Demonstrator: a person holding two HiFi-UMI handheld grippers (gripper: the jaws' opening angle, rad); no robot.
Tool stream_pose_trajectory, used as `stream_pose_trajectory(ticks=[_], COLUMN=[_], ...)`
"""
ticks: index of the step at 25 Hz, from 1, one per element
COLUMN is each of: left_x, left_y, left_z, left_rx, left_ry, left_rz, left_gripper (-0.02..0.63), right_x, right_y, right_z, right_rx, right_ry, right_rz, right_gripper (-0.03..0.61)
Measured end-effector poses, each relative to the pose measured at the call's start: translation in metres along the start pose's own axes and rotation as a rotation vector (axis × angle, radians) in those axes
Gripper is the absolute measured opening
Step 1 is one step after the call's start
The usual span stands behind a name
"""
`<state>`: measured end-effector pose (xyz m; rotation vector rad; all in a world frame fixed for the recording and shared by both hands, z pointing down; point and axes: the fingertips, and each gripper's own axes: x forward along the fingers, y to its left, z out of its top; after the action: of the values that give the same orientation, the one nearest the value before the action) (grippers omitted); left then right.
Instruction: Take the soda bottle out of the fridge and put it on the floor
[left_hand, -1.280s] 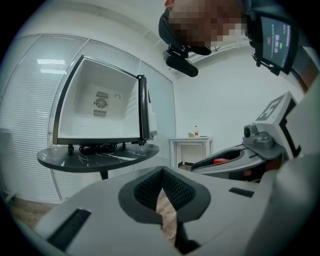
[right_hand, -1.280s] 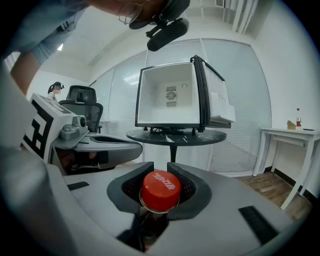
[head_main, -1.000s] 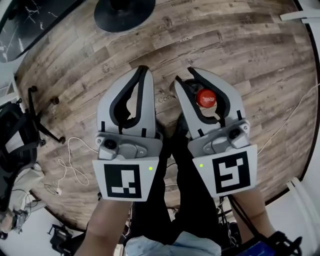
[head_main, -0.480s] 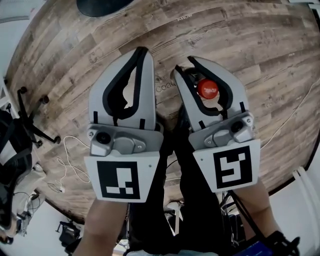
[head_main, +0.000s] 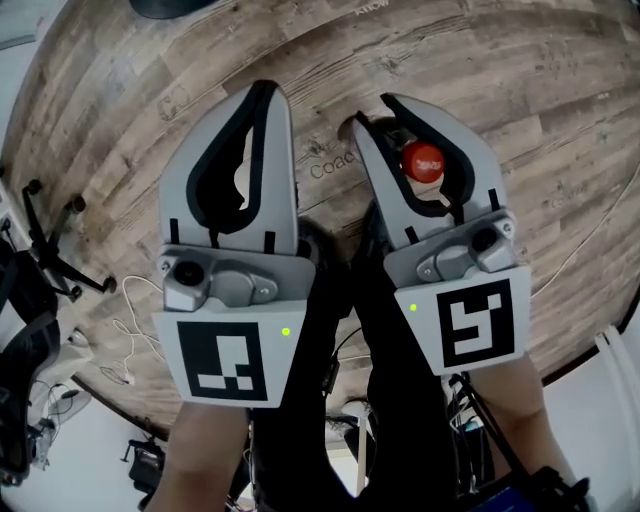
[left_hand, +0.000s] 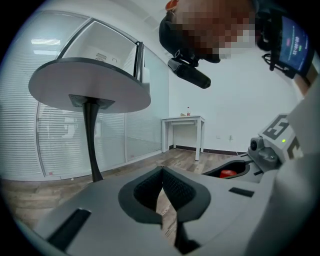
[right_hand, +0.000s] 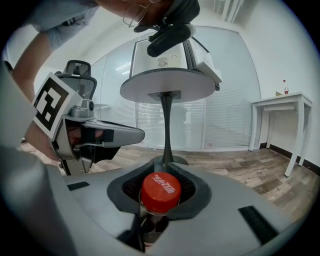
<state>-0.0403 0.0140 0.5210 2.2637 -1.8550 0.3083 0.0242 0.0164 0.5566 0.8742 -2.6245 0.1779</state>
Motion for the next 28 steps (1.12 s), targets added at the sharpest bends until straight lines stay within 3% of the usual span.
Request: stream_pose_trajectory(ticks=[12, 28], left_x=[0.014, 0.023], left_y=[-0.005, -0.021], left_z=[-0.071, -0.120], left_rx=[-0.009, 0.023], left_ry=[0.056, 0.088], left_rz=[-0.039, -0.108], left_gripper=[0.011, 0.011], right_x=[0.019, 0.032], right_y=[-0.010, -0.019], right_z=[-0.077, -0.156], right_rx=[-0.009, -0.028], right_ry=[0.030, 0.077], right_rz=[-0.020, -0.039], right_gripper=[0.092, 0.091])
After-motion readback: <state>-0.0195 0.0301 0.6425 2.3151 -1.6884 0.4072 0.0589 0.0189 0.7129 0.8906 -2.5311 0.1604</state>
